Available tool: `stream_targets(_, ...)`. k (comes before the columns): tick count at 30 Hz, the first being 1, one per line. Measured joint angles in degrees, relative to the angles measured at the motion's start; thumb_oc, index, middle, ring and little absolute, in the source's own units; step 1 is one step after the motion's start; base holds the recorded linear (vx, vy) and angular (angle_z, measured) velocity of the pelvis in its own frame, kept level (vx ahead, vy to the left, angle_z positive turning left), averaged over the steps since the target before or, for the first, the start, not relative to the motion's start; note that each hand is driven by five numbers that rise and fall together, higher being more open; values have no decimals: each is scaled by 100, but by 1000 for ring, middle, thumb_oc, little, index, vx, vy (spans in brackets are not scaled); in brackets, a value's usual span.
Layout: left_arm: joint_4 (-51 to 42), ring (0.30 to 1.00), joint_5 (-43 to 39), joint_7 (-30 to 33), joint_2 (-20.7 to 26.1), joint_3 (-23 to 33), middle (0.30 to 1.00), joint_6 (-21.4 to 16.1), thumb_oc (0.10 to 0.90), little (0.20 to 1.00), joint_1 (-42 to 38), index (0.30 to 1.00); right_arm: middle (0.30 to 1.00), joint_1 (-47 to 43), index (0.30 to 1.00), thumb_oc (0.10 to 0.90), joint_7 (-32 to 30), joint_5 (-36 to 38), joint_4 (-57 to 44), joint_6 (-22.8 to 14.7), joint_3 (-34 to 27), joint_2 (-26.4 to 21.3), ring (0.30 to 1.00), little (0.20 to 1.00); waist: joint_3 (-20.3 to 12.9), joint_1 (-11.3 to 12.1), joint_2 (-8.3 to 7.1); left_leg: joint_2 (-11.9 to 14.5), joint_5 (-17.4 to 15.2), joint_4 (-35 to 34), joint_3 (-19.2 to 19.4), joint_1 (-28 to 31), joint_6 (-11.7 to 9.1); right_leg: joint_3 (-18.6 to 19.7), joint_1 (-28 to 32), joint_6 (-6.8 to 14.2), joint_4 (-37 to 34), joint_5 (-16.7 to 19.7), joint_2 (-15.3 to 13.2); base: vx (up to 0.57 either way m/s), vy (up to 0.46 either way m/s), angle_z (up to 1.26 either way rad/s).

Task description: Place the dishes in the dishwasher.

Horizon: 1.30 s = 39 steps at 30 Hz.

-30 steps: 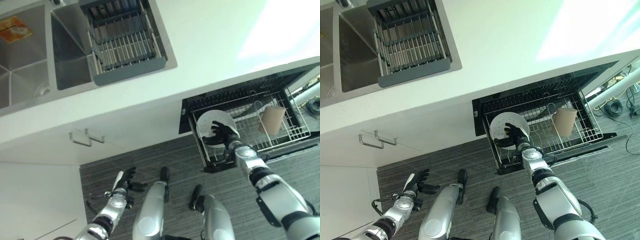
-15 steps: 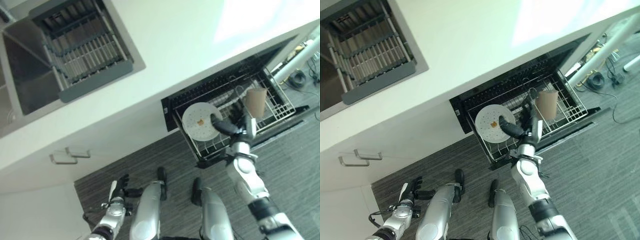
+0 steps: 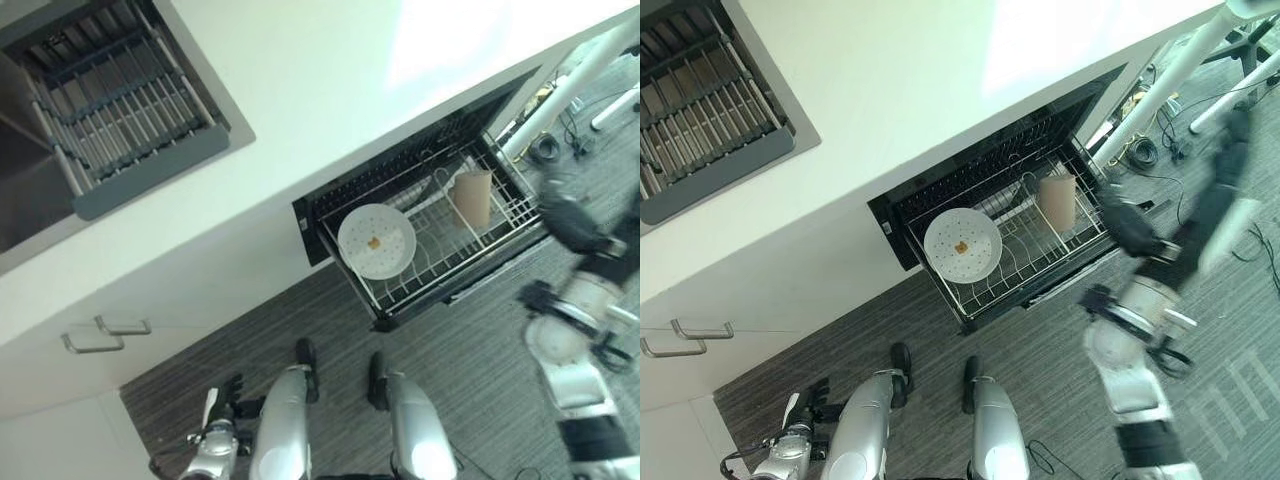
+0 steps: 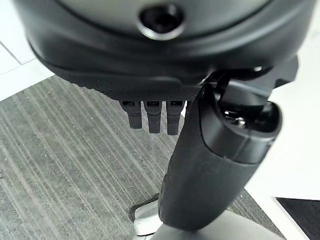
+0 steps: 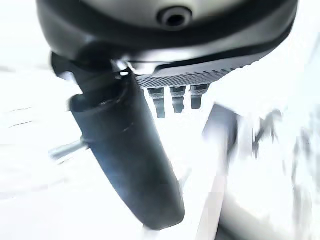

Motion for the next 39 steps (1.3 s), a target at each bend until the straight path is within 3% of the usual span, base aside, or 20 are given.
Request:
stream_targets(2, 116, 900, -8, -16, 54, 22, 900, 16, 800, 900, 75, 900, 900, 81, 900, 800, -466, 475, 922, -9, -770, 264, 900, 900, 1, -254, -125, -3, -93, 40, 60, 51, 15, 63, 41, 18, -11, -27, -25, 10, 1, -14)
stream_targets(4, 235, 900, -122, -109, 100, -11, 900, 42, 800, 900, -5, 900, 900, 237, 900, 800, -502, 672, 2229, -42, -1107, 348, 900, 900, 1, -385, -130, -11, -164, 97, 94, 47, 34, 98, 78, 85, 26, -27, -27, -25, -34, -14)
stream_targets(5, 217, 900, -237, -112, 152, -32, 900, 39, 800, 900, -18, 900, 900, 337, 900, 800, -494, 901, 2688, 45, -1078, 425, 900, 900, 3, -469, -126, -14, -168, 85, 134, 40, 39, 133, 42, 100, 27, -23, -34, -41, -59, -12)
stream_targets(6, 214, 900, -295, -112, 193, -33, 900, 27, 800, 900, -35, 900, 900, 407, 900, 800, -476, 1149, 3217, -138, -994, 662, 900, 900, 4, -586, -123, 2, -170, 84, 155, 37, 39, 141, 28, 109, 24, -17, -33, -46, -60, -12)
stream_targets(9, 174, 900, -457, -105, 215, -99, 900, -2, 800, 900, -281, 900, 900, 332, 900, 800, -183, 1849, 5121, -736, -563, 1425, 900, 900, 3, -552, -51, 30, -161, 87, 112, 8, 1, 129, 11, 93, 30, -24, -16, -43, -39, 0)
stream_targets(11, -49, 900, -450, -96, 175, -344, 900, 14, 800, 900, -351, 900, 900, 281, 900, 800, 170, 2390, 5523, -1013, -205, 1912, 900, 900, 11, -529, 69, 13, -153, 94, 68, -99, -45, 119, -105, 51, 104, -50, -22, -23, -19, 5)
stream_targets(13, -191, 900, -440, -104, 40, -541, 900, 99, 800, 900, -486, 900, 900, 154, 900, 800, 588, 2522, 5670, -940, 267, 2081, 900, 900, 10, -430, 249, -20, -97, 77, 28, -156, -37, 32, -148, 35, 117, -32, -43, -39, 14, 11)
stream_targets(15, -432, 900, -438, -119, -4, -728, 900, 112, 800, 900, -496, 900, 900, -75, 900, 800, 855, 2254, 5399, -822, 886, 1941, 900, 900, 11, -374, 388, -71, -52, 65, -67, -212, -36, -22, -173, 22, 131, -15, -102, -32, 42, 19)
stream_targets(17, -609, 900, -448, -132, -38, -742, 900, 125, 800, 900, -522, 900, 900, -728, 900, 800, 1155, 1461, 4997, -777, 1732, 1434, 900, 900, 13, -55, 497, -172, 8, 35, -208, -364, -2, -54, -357, 10, 255, -12, -163, -26, 97, 25)
stream_targets(19, -617, 900, -458, -192, -37, -743, 900, 128, 800, 900, -543, 900, 900, -1217, 900, 800, 1158, 1273, 5078, -739, 2059, 1234, 900, 900, 12, 76, 503, -253, 85, -63, -282, -369, 12, -106, -390, -1, 300, -35, -218, -27, 89, 26)
stream_targets(21, -616, 900, -516, -234, -2, -759, 900, 137, 800, 900, -583, 900, 900, -1560, 900, 800, 1141, 987, 5102, -690, 2122, 1114, 900, 900, 9, 252, 511, -329, 172, -118, -329, -404, 56, -147, -458, -1, 418, -99, -284, -27, 66, 21)
stream_targets(24, -558, 900, -632, -244, 52, -832, 900, 322, 800, 900, -634, 900, 900, -1697, 900, 800, 1059, 897, 5222, -488, 2114, 1035, 900, 900, 15, 317, 544, -446, 249, -119, -460, -583, 63, -283, -582, 17, 529, -162, -372, -13, 54, 29)
stream_targets(28, -465, 900, -654, -390, 84, -899, 900, 463, 800, 900, -583, 900, 900, -1980, 900, 800, 1023, 1352, 5272, -280, 1897, 928, 900, 900, 27, 465, 674, -592, 313, -132, -654, -685, 72, -486, -564, 30, 593, -190, -457, -17, 60, 29)
stream_targets(35, -593, 900, -608, -634, 157, -917, 900, 334, 800, 900, -443, 900, 900, -2520, 900, 800, 1663, 1337, 5058, 362, 2115, -106, 900, 900, 35, 730, 921, -826, 423, -430, -1073, -922, 39, -519, -736, 7, 598, -255, -416, 2, 47, 33)
stream_targets(36, -742, 900, -607, -705, 219, -928, 900, 284, 800, 900, -453, 900, 900, -2822, 900, 800, 1786, 1337, 5077, 471, 2124, -219, 900, 900, 37, 753, 921, -863, 469, -730, -1157, -877, 38, -567, -750, -57, 445, -196, -400, -3, -7, 60)
stream_targets(37, -767, 900, -604, -746, 224, -969, 900, 219, 800, 900, -413, 900, 900, -3201, 900, 800, 1817, 1337, 5219, 487, 2248, -232, 900, 900, 32, 872, 953, -877, 798, -728, -1351, -876, 34, -638, -748, -64, 572, -231, -344, 4, -13, 52)
stream_targets(39, -863, 900, -441, -742, 239, -1000, 900, 207, 800, 900, -436, 900, 900, -3623, 900, 800, 1803, 1291, 5314, 479, 2415, -328, 900, 900, 32, 885, 958, -924, 873, -741, -1532, -948, -28, -723, -751, -76, 599, -279, -318, 12, -13, 41)
